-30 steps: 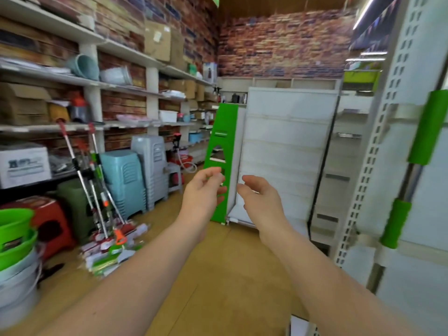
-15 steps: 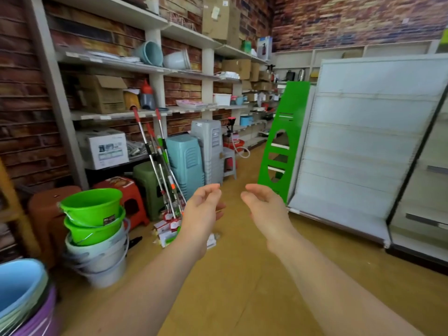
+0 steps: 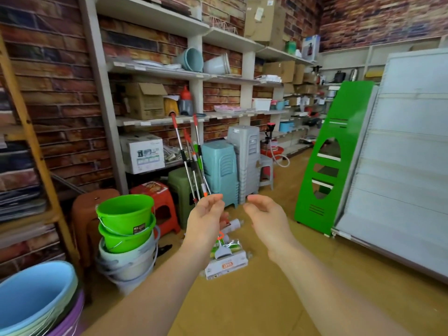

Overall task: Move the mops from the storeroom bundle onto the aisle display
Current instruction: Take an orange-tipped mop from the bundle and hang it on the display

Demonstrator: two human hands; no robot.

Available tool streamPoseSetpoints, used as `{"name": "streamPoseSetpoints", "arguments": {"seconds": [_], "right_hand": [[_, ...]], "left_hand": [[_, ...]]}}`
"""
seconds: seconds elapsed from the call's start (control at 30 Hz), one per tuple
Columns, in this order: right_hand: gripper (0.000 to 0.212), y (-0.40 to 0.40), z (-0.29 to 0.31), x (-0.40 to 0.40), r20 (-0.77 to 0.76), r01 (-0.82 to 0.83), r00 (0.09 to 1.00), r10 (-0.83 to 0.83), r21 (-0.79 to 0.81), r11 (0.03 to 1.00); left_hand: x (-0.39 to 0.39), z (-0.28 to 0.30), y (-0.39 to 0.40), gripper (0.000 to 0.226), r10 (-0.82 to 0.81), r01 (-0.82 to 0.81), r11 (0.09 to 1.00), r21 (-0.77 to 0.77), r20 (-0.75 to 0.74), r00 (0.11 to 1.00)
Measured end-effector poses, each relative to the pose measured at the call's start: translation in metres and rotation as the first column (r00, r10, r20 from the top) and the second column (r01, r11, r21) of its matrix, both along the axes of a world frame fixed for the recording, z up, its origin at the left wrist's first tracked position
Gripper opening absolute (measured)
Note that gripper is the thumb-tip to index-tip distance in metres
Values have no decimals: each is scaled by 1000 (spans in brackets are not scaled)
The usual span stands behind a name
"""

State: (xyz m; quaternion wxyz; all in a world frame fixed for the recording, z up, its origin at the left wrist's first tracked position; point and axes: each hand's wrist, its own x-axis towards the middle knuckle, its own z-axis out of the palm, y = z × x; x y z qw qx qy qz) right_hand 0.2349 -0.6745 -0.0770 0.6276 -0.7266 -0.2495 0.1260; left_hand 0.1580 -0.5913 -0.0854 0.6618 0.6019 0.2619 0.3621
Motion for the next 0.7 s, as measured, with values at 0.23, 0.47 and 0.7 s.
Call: {"name": "streamPoseSetpoints", "arguments": {"seconds": [0.23, 0.47, 0.7], "right_hand": [[33, 64, 13, 89, 91, -114, 989, 120, -68, 991], [35, 146, 18, 159, 98, -167, 980, 176, -90, 982], [36, 264, 11, 225, 82, -139, 986, 146, -86, 986]], "left_hand": [[83, 14, 52, 16, 98, -98, 995, -9, 34, 995], [136, 9, 133, 12, 178, -177, 984, -27, 16, 984], [186, 2, 258, 14, 189, -189, 982, -22, 25, 982]]}}
